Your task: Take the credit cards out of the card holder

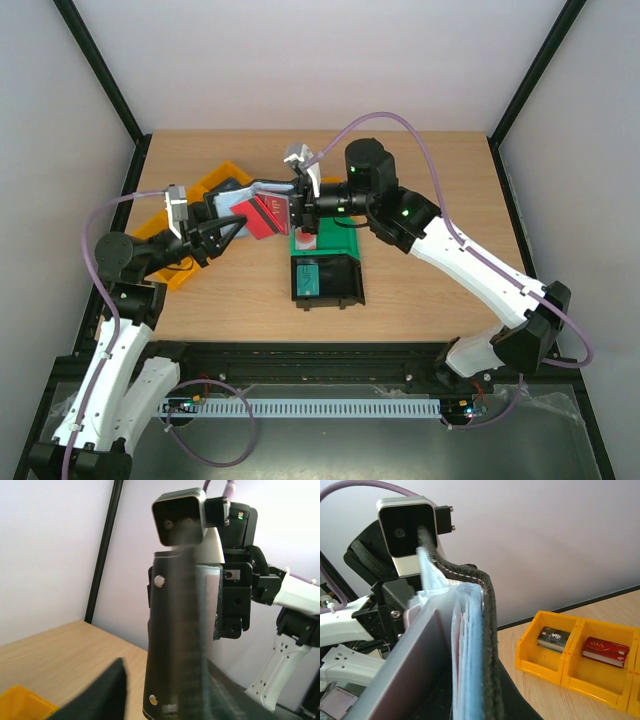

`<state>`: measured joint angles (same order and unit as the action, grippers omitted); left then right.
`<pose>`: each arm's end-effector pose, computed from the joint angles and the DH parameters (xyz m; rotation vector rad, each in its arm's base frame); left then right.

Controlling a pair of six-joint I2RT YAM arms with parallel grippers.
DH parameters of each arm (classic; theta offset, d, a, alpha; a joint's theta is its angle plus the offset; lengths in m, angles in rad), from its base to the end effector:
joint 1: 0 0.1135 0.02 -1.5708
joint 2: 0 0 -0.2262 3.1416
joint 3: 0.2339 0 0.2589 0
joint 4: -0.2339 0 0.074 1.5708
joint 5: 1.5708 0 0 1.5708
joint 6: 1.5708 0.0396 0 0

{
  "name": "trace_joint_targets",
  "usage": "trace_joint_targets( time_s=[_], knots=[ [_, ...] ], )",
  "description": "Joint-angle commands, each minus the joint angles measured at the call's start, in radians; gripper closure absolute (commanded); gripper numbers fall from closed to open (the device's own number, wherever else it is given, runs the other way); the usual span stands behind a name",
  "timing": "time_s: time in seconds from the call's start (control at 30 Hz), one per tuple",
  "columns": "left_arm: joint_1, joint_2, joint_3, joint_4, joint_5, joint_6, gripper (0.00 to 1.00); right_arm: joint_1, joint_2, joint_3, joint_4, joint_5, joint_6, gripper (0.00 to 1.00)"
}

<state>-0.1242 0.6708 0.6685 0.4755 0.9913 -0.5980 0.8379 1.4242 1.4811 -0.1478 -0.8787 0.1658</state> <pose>0.1745 -0.0552 0.3571 0.6608 1.2475 -1.1460 0.2007 0.2685 0.4025 -1.2519 1.3673 1.4502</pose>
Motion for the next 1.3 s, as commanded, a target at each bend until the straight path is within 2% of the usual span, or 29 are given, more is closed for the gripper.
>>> trace_joint_targets(
  time_s=[0.0, 0.03, 0.1, 0.23, 0.3, 0.4, 0.47, 0.57, 0.67, 0.73, 0.87, 1.1, 1.27],
  knots=[
    [-0.002, 0.001, 0.014, 0.014, 0.023, 0.021, 0.73, 0.003, 0.008, 0.048, -0.001, -0.030, -0.006, 0.99],
    [-0.003, -0.001, 0.013, 0.007, 0.033, 0.033, 0.86, 0.004, 0.009, 0.047, -0.009, -0.036, -0.015, 0.98],
    [-0.003, -0.009, 0.015, -0.022, 0.029, 0.053, 0.97, 0.001, 0.001, 0.036, -0.027, -0.035, -0.042, 0.98],
    [-0.001, -0.021, 0.018, -0.112, -0.041, 0.076, 0.98, -0.062, -0.032, -0.027, -0.045, -0.012, -0.032, 0.84],
    [0.000, -0.027, 0.027, -0.210, -0.122, 0.117, 0.98, -0.119, -0.065, -0.075, -0.059, 0.050, -0.025, 0.72],
    [0.005, -0.032, 0.037, -0.318, -0.256, 0.195, 0.98, -0.215, -0.117, -0.139, -0.093, 0.164, -0.005, 0.63],
    [0.011, -0.033, 0.037, -0.350, -0.299, 0.235, 0.98, -0.272, -0.142, -0.150, -0.127, 0.199, 0.003, 0.62],
    [0.015, -0.038, 0.028, -0.331, -0.270, 0.225, 0.98, -0.299, -0.169, -0.142, -0.128, 0.156, 0.009, 0.62],
    [0.016, -0.036, 0.004, -0.245, -0.176, 0.167, 0.98, -0.271, -0.148, -0.108, -0.063, -0.118, 0.064, 0.70],
    [0.015, -0.031, -0.002, -0.187, -0.126, 0.135, 0.98, -0.198, -0.111, -0.062, -0.038, -0.226, 0.078, 0.71],
    [0.015, -0.024, 0.002, -0.094, -0.043, 0.097, 0.98, -0.092, -0.059, -0.034, -0.008, -0.209, 0.073, 0.71],
    [0.015, -0.028, 0.003, -0.049, 0.039, 0.087, 0.98, -0.085, -0.022, -0.035, 0.077, -0.169, 0.107, 0.62],
    [0.015, -0.024, 0.001, -0.025, 0.057, 0.084, 0.98, -0.072, 0.013, -0.023, 0.081, -0.175, 0.106, 0.66]
  ],
)
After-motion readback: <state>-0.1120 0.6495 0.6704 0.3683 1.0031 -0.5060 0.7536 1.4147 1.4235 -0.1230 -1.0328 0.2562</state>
